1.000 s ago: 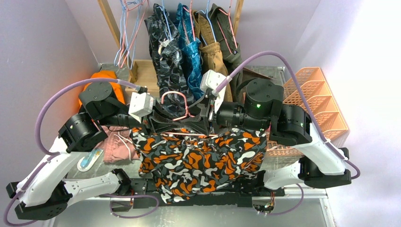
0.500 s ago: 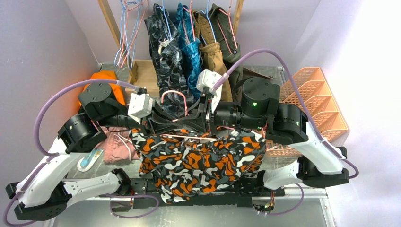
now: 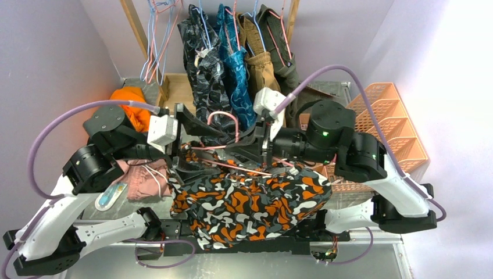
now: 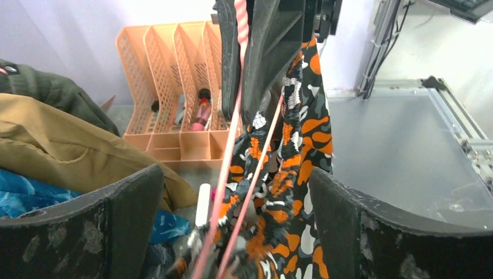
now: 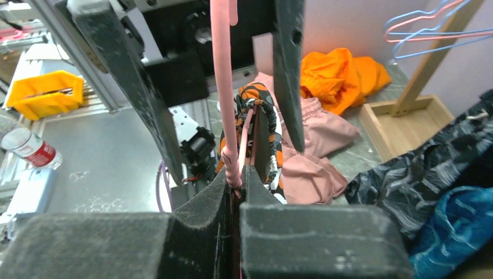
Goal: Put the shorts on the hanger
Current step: Place the hanger at the clothesline.
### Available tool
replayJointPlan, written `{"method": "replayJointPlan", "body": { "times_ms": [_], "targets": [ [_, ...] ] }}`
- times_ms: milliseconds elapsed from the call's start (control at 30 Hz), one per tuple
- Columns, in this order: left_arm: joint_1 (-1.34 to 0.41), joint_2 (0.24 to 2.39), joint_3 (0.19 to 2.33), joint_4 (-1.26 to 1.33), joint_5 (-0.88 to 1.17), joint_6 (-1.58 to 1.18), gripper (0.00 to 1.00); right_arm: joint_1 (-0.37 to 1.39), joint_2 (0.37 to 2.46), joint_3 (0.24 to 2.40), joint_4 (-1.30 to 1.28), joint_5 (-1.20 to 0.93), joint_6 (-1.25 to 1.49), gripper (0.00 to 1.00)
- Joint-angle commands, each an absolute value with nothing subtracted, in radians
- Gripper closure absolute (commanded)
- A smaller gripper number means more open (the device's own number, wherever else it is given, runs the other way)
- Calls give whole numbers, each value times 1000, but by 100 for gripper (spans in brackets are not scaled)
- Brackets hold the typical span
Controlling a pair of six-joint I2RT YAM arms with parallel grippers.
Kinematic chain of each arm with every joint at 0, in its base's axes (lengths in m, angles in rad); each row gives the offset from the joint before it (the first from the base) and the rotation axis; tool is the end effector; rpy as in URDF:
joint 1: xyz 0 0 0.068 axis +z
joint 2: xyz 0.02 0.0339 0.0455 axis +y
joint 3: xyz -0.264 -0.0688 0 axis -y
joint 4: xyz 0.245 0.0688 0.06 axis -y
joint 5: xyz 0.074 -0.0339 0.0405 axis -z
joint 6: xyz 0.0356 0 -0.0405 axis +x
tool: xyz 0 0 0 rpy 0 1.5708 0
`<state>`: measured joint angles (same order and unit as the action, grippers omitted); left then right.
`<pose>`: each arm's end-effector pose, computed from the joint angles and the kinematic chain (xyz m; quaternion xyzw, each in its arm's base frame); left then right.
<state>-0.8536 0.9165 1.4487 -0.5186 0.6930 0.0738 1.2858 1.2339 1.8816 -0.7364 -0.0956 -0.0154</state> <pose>0.0758 -0.1215 0.5004 0.5117 0.4827 -0.4751 0.5287 0.0532 0.1938 0.5486 -0.4720 0.5668 0.4285 0.5219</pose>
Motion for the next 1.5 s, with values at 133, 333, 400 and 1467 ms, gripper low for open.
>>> {"method": "replayJointPlan", "body": {
  "times_ms": [133, 333, 400, 1467],
  "targets": [
    [-851, 708, 1406, -409, 398, -69, 1, 1287, 1090, 1799, -603, 30, -43, 100],
    [-853, 600, 1340, -401, 111, -210, 3, 1287, 1064, 1775, -588, 63, -47, 100],
    [-852, 615, 1363, -446, 3, -304, 8, 1287, 1068, 1771, -583, 90, -47, 100],
    [-851, 944, 1549, -794, -82, -679, 54, 1287, 1155, 1778, -542, 196, -48, 100]
  ]
}}
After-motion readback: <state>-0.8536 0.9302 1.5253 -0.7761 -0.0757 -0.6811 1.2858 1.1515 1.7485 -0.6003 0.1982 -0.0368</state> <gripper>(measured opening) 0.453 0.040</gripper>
